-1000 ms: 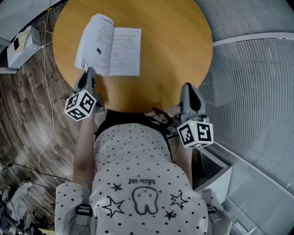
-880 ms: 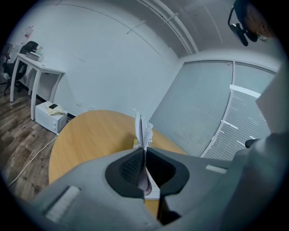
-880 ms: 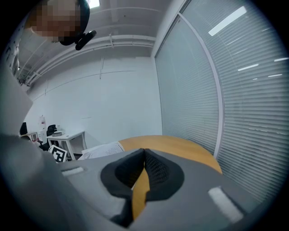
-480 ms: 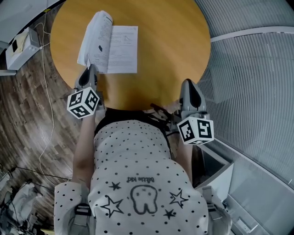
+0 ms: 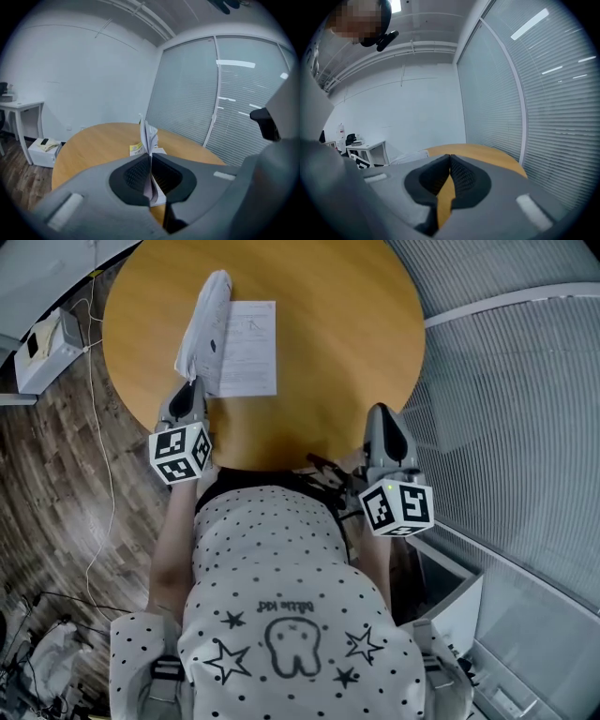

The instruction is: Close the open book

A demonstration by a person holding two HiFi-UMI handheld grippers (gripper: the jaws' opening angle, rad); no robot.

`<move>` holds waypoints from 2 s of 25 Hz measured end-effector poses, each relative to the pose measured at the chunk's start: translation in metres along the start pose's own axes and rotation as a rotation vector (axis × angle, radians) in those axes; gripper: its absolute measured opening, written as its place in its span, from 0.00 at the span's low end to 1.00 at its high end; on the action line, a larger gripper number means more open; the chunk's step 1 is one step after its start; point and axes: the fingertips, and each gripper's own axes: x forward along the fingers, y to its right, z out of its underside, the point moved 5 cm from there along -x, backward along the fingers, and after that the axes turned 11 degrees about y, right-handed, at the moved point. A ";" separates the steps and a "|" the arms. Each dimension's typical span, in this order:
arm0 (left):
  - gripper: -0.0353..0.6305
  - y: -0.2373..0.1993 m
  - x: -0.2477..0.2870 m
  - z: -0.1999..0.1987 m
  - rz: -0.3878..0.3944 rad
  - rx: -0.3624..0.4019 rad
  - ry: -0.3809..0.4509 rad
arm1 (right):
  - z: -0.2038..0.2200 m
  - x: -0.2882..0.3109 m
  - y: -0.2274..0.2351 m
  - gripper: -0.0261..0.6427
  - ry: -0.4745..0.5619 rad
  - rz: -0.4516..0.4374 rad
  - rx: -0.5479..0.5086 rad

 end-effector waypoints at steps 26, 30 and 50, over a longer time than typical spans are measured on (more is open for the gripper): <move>0.09 0.060 0.019 0.013 0.208 0.403 -0.131 | 0.023 -0.027 0.040 0.05 -0.062 0.129 0.046; 0.09 0.068 0.019 0.020 0.226 0.442 -0.151 | 0.020 -0.031 0.045 0.05 -0.060 0.148 0.040; 0.11 0.103 0.047 0.066 0.392 0.556 -0.295 | 0.026 -0.021 0.027 0.05 -0.084 0.127 0.056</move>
